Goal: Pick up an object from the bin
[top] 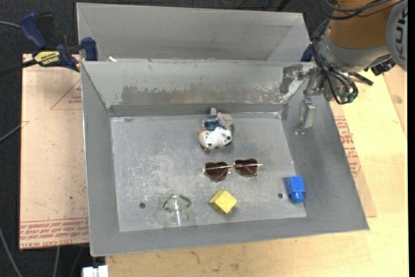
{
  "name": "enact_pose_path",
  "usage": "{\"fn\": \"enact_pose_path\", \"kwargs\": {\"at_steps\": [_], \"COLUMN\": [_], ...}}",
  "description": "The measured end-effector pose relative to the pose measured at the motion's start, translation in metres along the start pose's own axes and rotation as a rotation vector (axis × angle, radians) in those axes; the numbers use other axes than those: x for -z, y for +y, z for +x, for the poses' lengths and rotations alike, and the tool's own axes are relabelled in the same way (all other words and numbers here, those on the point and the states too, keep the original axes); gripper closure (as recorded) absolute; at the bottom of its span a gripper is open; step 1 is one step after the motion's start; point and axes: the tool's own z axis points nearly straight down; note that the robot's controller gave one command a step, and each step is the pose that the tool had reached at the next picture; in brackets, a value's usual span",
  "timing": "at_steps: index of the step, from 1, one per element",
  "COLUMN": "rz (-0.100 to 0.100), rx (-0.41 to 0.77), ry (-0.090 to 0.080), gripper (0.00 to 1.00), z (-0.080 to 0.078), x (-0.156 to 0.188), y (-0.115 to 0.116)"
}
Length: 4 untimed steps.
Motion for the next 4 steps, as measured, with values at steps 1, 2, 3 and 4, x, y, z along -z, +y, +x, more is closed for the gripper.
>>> {"fn": "enact_pose_path", "kwargs": {"at_steps": [1, 2, 3, 4], "rz": [0.001, 0.002, -0.002, 0.001], "rx": [0.002, 0.104, 0.247, 0.085], "ry": [-0.008, -0.01, -0.005, -0.008], "gripper": [0.0, 0.0, 0.0, 0.0], "z": [-0.001, 0.016, 0.037, 0.054], "x": [0.006, -0.055, -0.064, -0.08], "y": [0.0, 0.026, 0.085, 0.083]}}
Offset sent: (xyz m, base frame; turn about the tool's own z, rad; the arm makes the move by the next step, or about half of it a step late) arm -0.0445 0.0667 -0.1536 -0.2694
